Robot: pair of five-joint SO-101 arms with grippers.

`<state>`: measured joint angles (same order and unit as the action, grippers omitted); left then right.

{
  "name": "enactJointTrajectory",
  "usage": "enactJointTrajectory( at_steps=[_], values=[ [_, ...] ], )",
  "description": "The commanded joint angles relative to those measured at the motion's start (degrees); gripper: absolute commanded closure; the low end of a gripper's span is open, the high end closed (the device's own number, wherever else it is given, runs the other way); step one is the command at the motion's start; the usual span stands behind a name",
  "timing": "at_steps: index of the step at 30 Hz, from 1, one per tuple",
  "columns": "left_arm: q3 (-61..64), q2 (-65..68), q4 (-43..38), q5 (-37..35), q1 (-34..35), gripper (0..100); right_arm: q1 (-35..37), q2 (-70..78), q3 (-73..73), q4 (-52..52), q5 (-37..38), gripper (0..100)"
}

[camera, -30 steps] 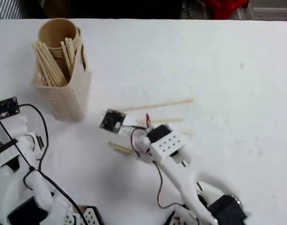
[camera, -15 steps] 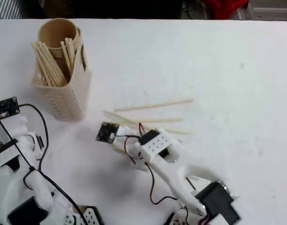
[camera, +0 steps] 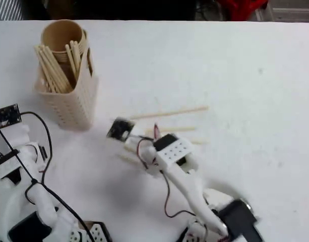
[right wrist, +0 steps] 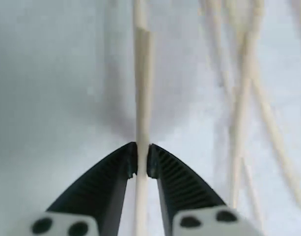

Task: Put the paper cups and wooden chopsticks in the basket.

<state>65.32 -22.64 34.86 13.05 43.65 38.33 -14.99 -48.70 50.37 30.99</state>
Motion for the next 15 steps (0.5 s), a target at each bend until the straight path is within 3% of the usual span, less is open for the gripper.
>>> enactJointTrajectory(
  at_steps=[1,8,15],
  values=[
    [-0.1,-0.9,-1.1,-0.4,-0.7,86,-2.1,-11.6,1.1,2.4,-1.7,98.3],
    [-0.1,-0.9,-1.1,-0.4,-0.7,86,-2.1,-27.8,9.3,8.4,-1.9,98.3],
    [-0.1,-0.9,-1.1,-0.4,-0.7,86,-1.8,-23.3,30.6,11.1,-9.1,98.4]
  ],
)
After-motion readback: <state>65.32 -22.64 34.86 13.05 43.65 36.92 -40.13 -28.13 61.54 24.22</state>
